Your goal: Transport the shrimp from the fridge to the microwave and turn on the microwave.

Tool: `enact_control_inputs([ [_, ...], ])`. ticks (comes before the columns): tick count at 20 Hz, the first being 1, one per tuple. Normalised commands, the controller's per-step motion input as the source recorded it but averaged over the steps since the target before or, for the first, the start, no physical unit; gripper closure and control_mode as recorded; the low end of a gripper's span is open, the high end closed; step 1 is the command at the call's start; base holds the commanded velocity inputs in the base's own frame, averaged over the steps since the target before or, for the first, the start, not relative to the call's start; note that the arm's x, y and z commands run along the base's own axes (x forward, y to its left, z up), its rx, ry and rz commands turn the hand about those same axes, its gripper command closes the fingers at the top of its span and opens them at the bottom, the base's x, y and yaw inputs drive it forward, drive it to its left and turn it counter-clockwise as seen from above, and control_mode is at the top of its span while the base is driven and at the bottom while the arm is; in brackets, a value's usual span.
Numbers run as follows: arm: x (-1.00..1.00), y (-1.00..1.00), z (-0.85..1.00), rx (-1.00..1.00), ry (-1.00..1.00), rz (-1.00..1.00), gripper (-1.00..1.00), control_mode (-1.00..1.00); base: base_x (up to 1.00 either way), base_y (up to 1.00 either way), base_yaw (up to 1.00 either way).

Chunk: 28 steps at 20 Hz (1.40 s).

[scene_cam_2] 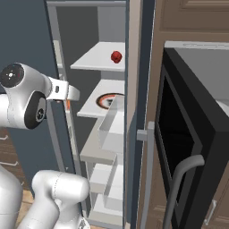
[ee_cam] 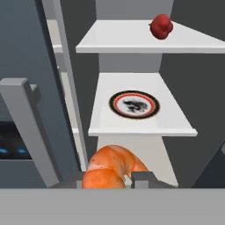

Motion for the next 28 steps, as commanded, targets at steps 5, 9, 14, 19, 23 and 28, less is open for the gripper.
enact_control_inputs([
  [5,0.0,0.0,0.0,0.0,0.0,0.0,1.0,1.0,-0.38,0.24,-0.14],
  [9,0.0,0.0,0.0,0.0,0.0,0.0,1.0,1.0,-0.17,0.55,-0.28],
  [14,0.0,0.0,0.0,0.0,0.0,0.0,1.0,1.0,-0.26,0.56,-0.34],
  [19,0.0,0.0,0.0,0.0,0.0,0.0,1.0,1.0,-0.28,0.57,-0.3],
  [23,0.0,0.0,0.0,0.0,0.0,0.0,1.0,1.0,-0.57,0.39,-0.41],
  [28,0.0,0.0,0.0,0.0,0.0,0.0,1.0,1.0,-0.63,0.28,-0.55],
])
